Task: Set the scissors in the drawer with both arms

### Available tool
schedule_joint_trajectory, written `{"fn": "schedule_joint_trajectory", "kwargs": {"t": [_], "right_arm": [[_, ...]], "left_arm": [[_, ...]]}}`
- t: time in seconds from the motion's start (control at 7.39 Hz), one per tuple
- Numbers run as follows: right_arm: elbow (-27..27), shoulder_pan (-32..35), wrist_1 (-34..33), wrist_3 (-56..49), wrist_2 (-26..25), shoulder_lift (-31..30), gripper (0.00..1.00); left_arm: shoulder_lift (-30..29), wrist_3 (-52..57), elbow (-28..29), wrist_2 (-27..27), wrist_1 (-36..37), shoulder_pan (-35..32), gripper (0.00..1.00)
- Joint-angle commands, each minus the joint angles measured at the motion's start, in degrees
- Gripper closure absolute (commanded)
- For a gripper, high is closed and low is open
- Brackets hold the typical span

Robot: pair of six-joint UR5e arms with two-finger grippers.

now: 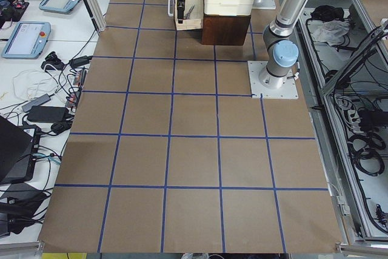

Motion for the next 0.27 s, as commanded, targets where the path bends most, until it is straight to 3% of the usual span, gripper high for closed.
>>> {"fn": "schedule_joint_trajectory", "kwargs": {"t": [0.0,0.14], "right_arm": [[0.0,0.0,0.0,0.0,0.1,0.0,0.0],[0.0,0.0,0.0,0.0,0.1,0.0,0.0]], "left_arm": [[-0.2,0.0,-0.2,0.0,0.1,0.0,0.0],[-0.1,0.0,-0.3,0.0,0.1,0.0,0.0]]}}
